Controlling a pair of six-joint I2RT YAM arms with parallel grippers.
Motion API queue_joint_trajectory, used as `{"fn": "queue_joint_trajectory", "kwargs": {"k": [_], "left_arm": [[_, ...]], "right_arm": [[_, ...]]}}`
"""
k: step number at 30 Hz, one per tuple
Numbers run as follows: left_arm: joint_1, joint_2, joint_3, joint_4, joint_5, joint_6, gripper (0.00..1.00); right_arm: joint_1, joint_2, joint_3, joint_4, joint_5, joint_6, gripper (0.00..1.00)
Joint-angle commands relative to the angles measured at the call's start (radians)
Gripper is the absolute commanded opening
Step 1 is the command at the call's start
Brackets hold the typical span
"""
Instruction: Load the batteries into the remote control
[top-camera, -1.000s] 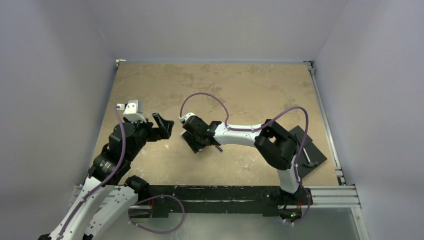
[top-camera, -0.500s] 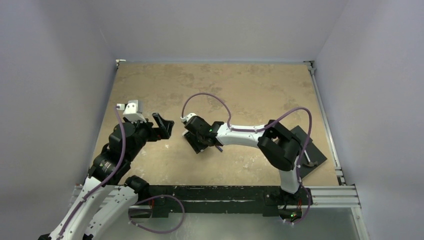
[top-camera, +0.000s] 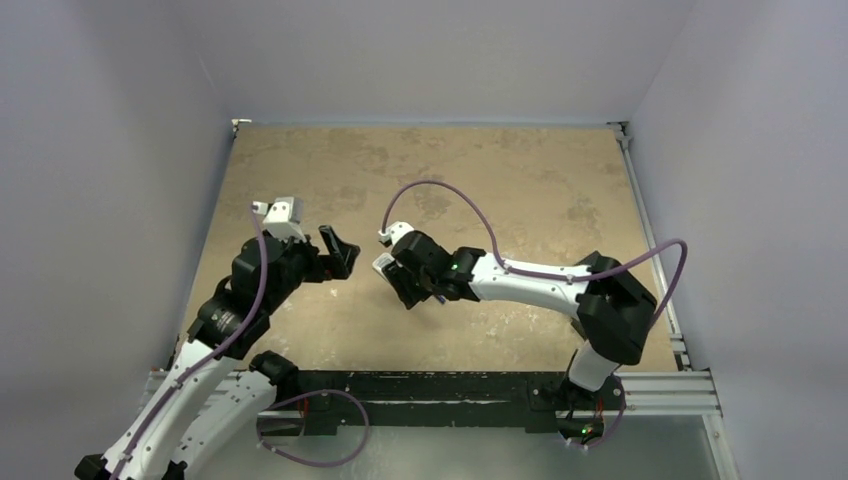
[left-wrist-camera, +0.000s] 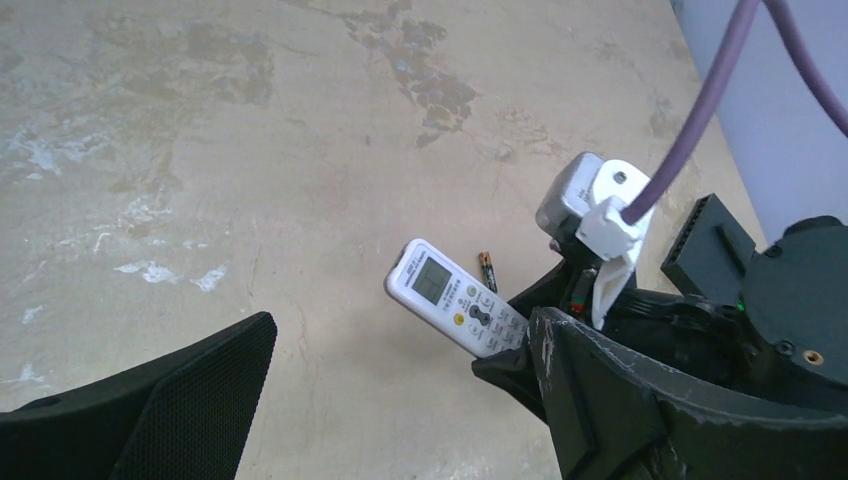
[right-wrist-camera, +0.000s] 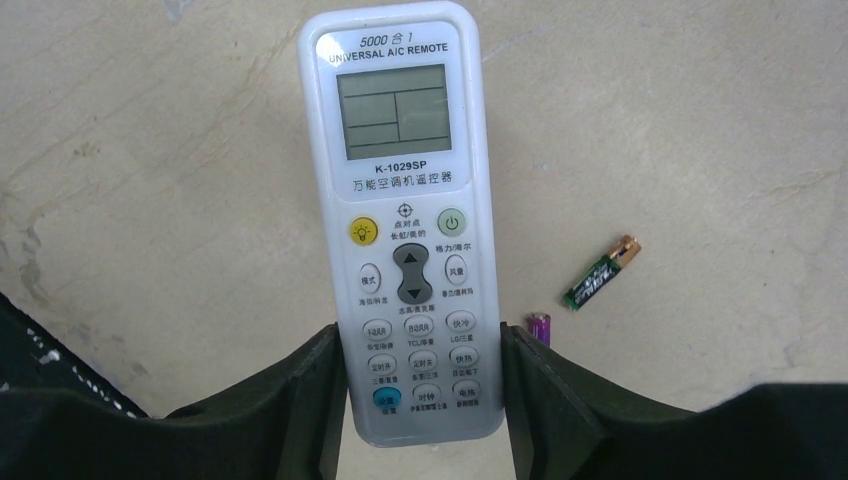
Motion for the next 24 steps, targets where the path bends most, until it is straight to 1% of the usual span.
{"fn": "queue_joint_trajectory", "kwargs": {"k": [1,3,6,9,13,16,20,24], "left_arm": [[0.001,0.042,0.003,0.039,0.062,0.008,0.99],[-0.001,0.062,0.012,0.025,0.081,-0.006,0.99],[-0.001,0.082,0.005,0.024,0.191,-0.04,0.99],[-0.001,0.109,0.003,-0.009,0.229,-0.086,0.99],[-0.001,0.14,-0.005,-0.038,0.325,-0.12,0.98],[-0.001,0.155,-0.03,-0.029,0.416,-0.145,0.97],[-0.001,0.165,-0.072,-0.041,0.487,-0.159,0.95],[-0.001,0.156,-0.118,-0.023,0.589,-0.176,0.93]], "right_arm": [[0.025,-0.091,-0.067,0.023,0.003,-0.006,0.0],[0.04,-0.134,-0.107,0.035,-0.003,-0.018,0.0],[0.065,-0.203,-0.166,0.053,-0.014,-0.026,0.0],[0.096,-0.251,-0.207,0.062,-0.015,-0.033,0.0],[0.138,-0.305,-0.254,0.085,-0.003,-0.052,0.0],[0.171,-0.341,-0.283,0.106,0.003,-0.069,0.0],[0.219,-0.389,-0.324,0.139,0.023,-0.087,0.0],[0.255,-0.445,-0.372,0.177,0.027,-0.13,0.0]]}}
